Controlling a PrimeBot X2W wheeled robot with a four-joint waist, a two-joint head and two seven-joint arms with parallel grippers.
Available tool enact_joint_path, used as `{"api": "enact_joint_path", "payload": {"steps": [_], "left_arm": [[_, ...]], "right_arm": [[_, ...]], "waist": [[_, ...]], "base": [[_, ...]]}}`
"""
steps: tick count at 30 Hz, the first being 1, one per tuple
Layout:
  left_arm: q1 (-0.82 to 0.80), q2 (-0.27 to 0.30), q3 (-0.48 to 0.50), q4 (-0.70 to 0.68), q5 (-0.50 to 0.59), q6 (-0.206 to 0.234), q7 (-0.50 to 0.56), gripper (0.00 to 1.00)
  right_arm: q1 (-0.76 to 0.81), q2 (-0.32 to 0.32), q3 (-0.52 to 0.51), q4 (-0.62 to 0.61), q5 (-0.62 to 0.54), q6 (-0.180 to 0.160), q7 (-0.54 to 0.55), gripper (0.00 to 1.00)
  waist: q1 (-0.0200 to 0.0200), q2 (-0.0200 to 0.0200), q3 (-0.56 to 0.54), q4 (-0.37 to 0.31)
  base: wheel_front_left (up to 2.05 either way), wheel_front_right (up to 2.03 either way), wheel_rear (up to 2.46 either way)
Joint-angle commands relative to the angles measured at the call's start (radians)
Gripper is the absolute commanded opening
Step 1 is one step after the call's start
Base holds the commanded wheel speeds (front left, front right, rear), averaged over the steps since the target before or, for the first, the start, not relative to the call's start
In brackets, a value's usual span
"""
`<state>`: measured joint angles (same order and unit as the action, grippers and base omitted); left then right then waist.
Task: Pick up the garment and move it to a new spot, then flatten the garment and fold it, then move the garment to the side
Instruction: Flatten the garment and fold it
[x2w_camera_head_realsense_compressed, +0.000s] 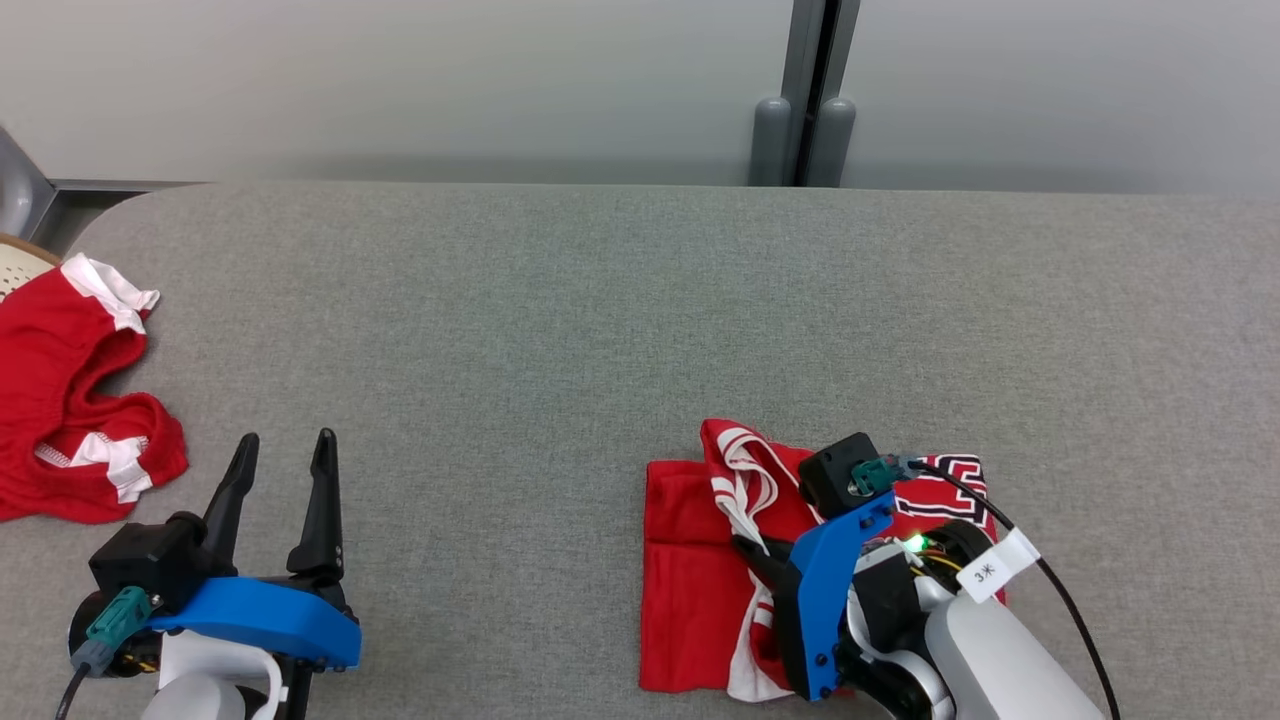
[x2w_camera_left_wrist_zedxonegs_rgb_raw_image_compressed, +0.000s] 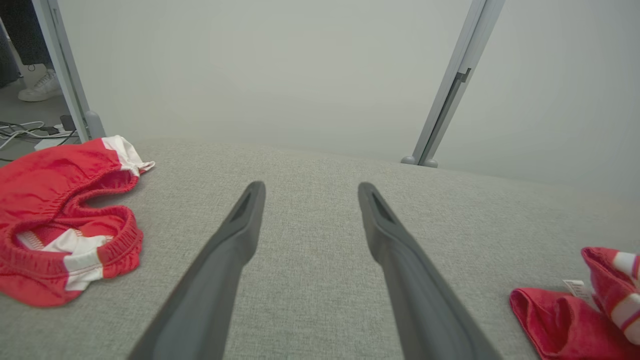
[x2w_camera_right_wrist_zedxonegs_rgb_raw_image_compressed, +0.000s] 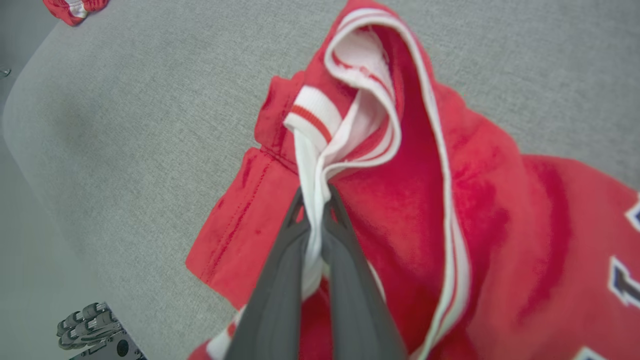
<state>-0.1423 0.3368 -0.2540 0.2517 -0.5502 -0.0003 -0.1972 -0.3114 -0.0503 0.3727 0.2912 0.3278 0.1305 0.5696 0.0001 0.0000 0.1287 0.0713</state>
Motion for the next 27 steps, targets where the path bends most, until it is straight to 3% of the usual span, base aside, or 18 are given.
{"api": "enact_joint_path", "payload": {"steps": [1,10,11,12,13,21,27], "left_arm": [[-0.014,0.001,-0.001,0.002,-0.001,-0.002,-0.005,1.0],[-0.03,-0.003,-0.01,0.014,-0.005,-0.008,-0.01,1.0],[-0.031,-0.003,-0.01,0.016,-0.006,-0.008,-0.009,1.0],[-0.032,-0.004,-0.011,0.018,-0.007,-0.006,-0.01,1.0],[-0.033,-0.003,-0.011,0.019,-0.008,-0.006,-0.01,1.0],[-0.022,0.007,-0.005,0.024,-0.013,0.001,-0.016,1.0],[-0.008,0.013,0.001,0.015,-0.018,0.008,-0.024,1.0]], "right_arm": [[-0.024,-0.001,0.008,0.014,0.007,0.001,-0.011,0.0],[-0.112,0.0,0.098,0.146,0.079,0.001,-0.068,0.0],[-0.117,0.0,0.105,0.156,0.087,0.001,-0.075,0.07],[-0.121,0.0,0.113,0.161,0.1,0.001,-0.084,0.22],[-0.124,0.0,0.115,0.163,0.116,0.001,-0.097,1.0],[-0.139,-0.001,0.142,0.102,0.237,0.001,-0.219,1.0],[-0.096,-0.001,0.066,-0.013,0.251,0.001,-0.321,1.0]], "waist": [[-0.0001,0.0,0.004,0.003],[-0.0001,0.0,0.016,0.018],[-0.0001,0.0,0.016,0.02],[-0.0001,0.0,0.016,0.021],[-0.0001,0.0,0.016,0.021],[-0.0001,0.0,0.005,0.008],[-0.0001,0.0,-0.009,-0.005]], "base": [[0.0,0.0,0.0],[0.0,0.0,0.0],[0.0,0.0,0.0],[0.0,0.0,0.0],[0.0,0.0,0.0],[0.0,0.0,0.0],[0.0,0.0,0.0]]}}
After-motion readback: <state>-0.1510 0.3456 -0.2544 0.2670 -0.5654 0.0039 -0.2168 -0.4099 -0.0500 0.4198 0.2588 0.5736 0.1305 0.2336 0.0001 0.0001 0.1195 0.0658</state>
